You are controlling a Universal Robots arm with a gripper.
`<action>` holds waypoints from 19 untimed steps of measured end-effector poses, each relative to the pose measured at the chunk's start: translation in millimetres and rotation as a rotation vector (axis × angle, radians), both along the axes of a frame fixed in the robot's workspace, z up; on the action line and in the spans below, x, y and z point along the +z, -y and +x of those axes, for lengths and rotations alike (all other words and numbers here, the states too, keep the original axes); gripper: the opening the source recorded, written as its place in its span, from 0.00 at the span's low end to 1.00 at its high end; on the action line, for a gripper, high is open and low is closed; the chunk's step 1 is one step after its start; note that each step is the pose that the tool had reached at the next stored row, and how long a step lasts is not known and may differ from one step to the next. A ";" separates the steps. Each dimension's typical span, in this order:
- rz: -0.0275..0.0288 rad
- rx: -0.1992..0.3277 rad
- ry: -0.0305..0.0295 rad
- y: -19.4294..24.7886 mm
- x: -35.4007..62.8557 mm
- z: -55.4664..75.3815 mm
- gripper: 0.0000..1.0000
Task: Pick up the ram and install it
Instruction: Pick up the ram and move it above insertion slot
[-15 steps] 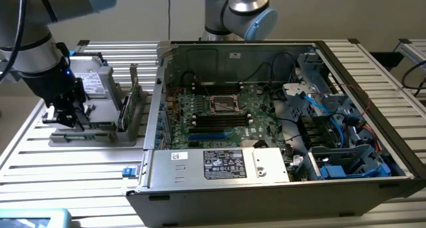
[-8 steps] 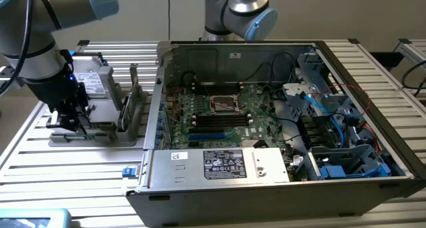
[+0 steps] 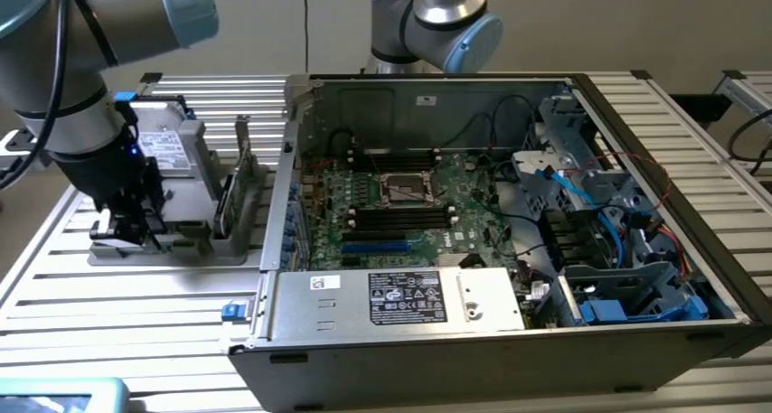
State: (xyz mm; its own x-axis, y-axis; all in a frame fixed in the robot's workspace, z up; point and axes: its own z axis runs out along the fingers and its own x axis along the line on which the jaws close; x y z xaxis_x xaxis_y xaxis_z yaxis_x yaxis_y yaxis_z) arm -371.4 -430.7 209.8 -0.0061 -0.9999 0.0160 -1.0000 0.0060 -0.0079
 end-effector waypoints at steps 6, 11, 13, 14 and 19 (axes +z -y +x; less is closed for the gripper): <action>0.0000 0.000 0.0000 0.0 -5.0 0.0 0.36; 0.0000 0.000 -0.0001 0.0 -9.6 0.0 0.36; 0.0000 0.000 0.0000 0.0 -11.0 0.0 0.28; -0.0001 0.000 -0.0002 0.0 -11.0 -0.1 0.28; 0.0000 0.000 -0.0001 0.0 -0.7 0.0 0.12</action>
